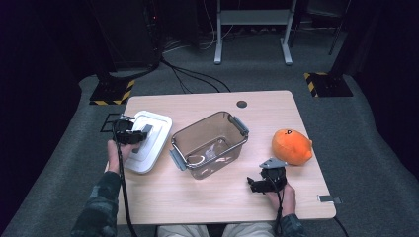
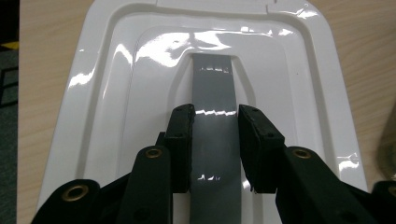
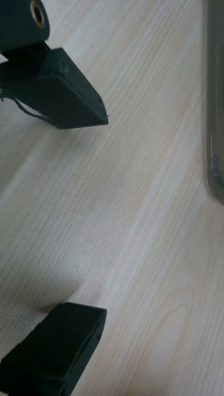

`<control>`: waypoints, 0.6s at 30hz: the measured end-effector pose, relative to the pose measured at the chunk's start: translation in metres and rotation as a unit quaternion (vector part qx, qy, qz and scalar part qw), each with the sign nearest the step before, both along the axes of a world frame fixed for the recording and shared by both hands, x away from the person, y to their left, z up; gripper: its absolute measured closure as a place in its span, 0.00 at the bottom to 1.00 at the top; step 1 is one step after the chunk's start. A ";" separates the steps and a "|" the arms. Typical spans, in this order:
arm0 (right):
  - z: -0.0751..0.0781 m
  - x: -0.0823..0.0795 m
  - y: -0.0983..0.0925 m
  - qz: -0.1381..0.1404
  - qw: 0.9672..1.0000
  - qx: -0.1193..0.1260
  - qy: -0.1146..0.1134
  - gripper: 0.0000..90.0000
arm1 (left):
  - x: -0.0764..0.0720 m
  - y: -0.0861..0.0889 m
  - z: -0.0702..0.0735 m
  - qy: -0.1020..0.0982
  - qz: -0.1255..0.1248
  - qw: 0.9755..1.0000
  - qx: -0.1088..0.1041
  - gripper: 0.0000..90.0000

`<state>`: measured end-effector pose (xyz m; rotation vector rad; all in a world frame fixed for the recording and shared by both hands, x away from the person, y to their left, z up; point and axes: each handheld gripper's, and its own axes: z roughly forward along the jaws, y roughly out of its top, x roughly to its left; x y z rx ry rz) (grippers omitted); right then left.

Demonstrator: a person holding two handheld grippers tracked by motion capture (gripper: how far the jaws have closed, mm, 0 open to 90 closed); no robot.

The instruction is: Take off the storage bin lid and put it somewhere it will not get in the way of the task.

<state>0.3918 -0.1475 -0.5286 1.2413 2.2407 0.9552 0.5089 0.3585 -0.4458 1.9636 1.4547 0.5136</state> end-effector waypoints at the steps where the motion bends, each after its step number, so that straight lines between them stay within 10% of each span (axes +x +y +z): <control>1: 0.000 0.000 0.000 0.000 1.000 0.000 0.000 0.07 | 0.001 0.001 -0.005 0.005 0.004 1.000 -0.002 0.74; 18: 0.000 0.000 0.000 -0.002 1.000 -0.001 -0.002 0.07 | 0.005 0.009 -0.035 0.043 0.023 0.999 -0.007 0.74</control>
